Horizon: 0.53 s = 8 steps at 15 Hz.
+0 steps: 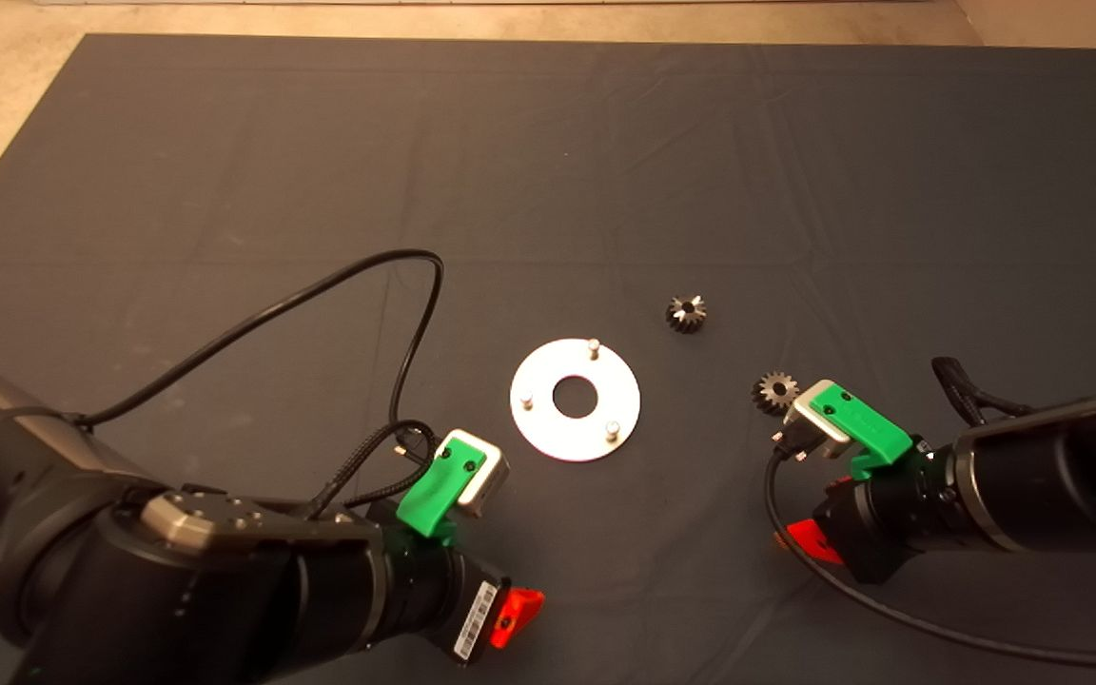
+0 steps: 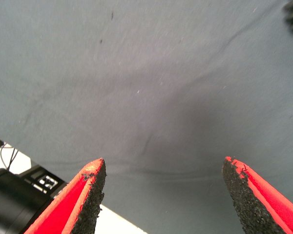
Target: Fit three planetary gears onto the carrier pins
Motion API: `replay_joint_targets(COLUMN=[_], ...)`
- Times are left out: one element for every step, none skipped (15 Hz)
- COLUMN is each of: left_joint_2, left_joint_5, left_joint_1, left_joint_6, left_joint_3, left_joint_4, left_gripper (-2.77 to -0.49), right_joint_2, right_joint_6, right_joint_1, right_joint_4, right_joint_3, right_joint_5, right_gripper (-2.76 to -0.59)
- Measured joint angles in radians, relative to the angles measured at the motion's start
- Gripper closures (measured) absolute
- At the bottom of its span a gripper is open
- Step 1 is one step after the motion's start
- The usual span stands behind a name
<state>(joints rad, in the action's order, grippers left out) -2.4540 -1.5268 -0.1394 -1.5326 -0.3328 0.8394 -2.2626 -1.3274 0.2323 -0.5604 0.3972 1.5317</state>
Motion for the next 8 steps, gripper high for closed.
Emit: replay_joint_targets(left_joint_2=[0.000, 0.000, 0.000, 0.000, 0.000, 0.000, 0.000, 0.000], left_joint_5=[0.000, 0.000, 0.000, 0.000, 0.000, 0.000, 0.000, 0.000], left_joint_1=[0.000, 0.000, 0.000, 0.000, 0.000, 0.000, 0.000, 0.000], left_joint_6=[0.000, 0.000, 0.000, 0.000, 0.000, 0.000, 0.000, 0.000], left_joint_3=[0.000, 0.000, 0.000, 0.000, 0.000, 0.000, 0.000, 0.000], left_joint_4=[0.000, 0.000, 0.000, 0.000, 0.000, 0.000, 0.000, 0.000], left_gripper=[-2.51, -2.51, -2.51, -2.51, -2.51, -2.51, -2.51, -2.51], right_joint_2=[0.000, 0.000, 0.000, 0.000, 0.000, 0.000, 0.003, 0.005], right_joint_6=[0.000, -0.001, -0.001, -0.001, 0.000, 0.000, 0.001, 0.003], right_joint_1=[-0.005, -0.005, -0.005, -0.005, -0.005, -0.005, -0.005, -0.003], right_joint_4=[0.000, 0.000, 0.000, 0.000, 0.000, 0.000, 0.000, 0.000], right_joint_3=[0.000, 0.000, 0.000, 0.000, 0.000, 0.000, 0.000, 0.000], right_joint_5=[0.001, 0.000, 0.000, 0.000, 0.000, 0.000, 0.000, 0.000], right_gripper=[-1.76, -1.76, -1.76, -1.76, -1.76, -1.76, -1.76, -1.76])
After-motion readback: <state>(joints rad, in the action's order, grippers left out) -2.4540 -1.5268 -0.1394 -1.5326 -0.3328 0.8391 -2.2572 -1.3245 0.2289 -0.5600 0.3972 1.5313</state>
